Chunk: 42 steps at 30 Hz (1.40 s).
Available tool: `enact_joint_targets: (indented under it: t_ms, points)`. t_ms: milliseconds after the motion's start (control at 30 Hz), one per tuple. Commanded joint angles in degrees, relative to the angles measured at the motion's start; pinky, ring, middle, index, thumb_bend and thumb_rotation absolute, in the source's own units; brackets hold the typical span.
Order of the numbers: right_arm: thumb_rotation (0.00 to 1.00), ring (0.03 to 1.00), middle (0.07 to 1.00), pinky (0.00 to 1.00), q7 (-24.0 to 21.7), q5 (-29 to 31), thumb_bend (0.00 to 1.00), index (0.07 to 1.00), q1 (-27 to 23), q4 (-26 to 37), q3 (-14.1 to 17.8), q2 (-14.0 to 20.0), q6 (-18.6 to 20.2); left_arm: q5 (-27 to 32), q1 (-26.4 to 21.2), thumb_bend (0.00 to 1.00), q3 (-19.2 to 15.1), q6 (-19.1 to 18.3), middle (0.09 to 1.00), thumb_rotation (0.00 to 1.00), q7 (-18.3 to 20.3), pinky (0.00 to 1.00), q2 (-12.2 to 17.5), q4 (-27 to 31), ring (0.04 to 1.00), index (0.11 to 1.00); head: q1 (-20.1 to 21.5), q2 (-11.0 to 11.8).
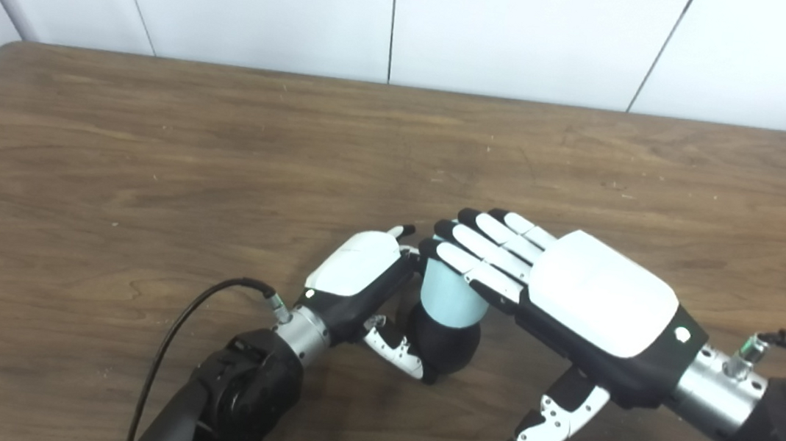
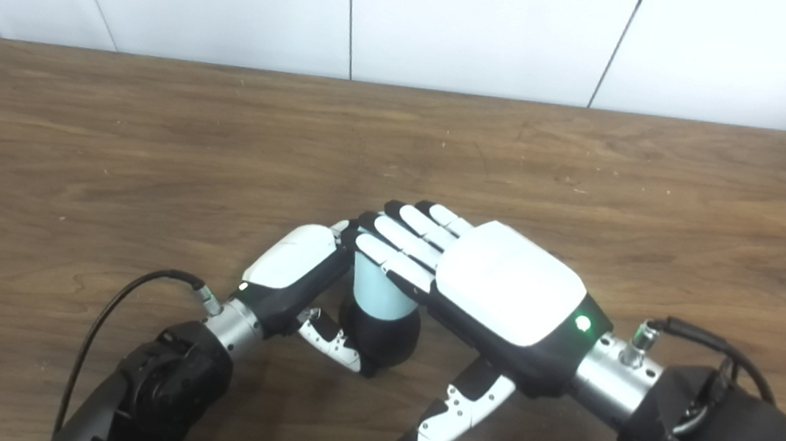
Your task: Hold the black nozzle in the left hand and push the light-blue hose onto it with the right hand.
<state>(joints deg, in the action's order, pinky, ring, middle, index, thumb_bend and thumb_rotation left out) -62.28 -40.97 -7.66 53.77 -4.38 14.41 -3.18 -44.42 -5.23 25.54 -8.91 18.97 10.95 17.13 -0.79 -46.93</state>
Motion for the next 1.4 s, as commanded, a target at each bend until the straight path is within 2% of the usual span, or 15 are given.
enact_joint_targets:
  t_ms: [0, 167, 333, 667, 1067, 1367]
  points:
    - [1.0, 1.0, 1.0, 1.0, -1.8, -0.9, 0.77, 1.0, 0.9, 0.6, -1.5, 1.5, 0.4, -1.9, 0.6, 0.52, 0.2, -2.6, 0.521, 0.0, 2.8, 1.0, 1.5, -1.3, 0.714, 0.457, 0.0, -0.1]
    - [1.0, 1.0, 1.0, 1.0, -4.1, -2.4, 0.75, 1.0, 0.1, 0.5, -4.7, 3.0, 4.2, -1.1, 0.5, 0.52, -0.1, -1.7, 0.525, 0.0, 2.4, 1.0, 1.9, -1.2, 0.717, 0.454, 0.2, -0.1]
    - [1.0, 1.0, 1.0, 1.0, -3.3, -3.1, 0.75, 1.0, 0.3, -0.2, -6.4, 5.0, 6.9, -1.1, 0.4, 0.52, 0.0, -1.4, 0.528, 0.0, 2.0, 1.0, 1.9, -1.4, 0.721, 0.452, 0.2, -0.2]
    - [1.0, 1.0, 1.0, 1.0, 1.1, -1.9, 0.75, 1.0, 2.4, -4.1, -8.2, 6.7, 9.1, -1.3, 0.4, 0.52, 0.1, -2.2, 0.529, 0.0, 2.5, 1.0, 1.6, -1.2, 0.721, 0.451, -0.1, -0.4]
    - [1.0, 1.0, 1.0, 1.0, 4.2, 1.3, 0.74, 1.0, 1.9, -6.6, -9.9, 8.7, 12.7, -1.9, 0.3, 0.52, 0.1, -2.5, 0.524, 0.0, 2.8, 1.0, 1.6, -0.5, 0.72, 0.453, -0.1, -0.6]
    - [1.0, 1.0, 1.0, 1.0, 7.2, 3.2, 0.74, 1.0, 2.1, -8.7, -10.5, 10.6, 12.9, -1.9, 0.1, 0.52, 0.2, -2.5, 0.523, 0.0, 2.6, 1.0, 1.5, -0.7, 0.719, 0.454, -0.3, -0.9]
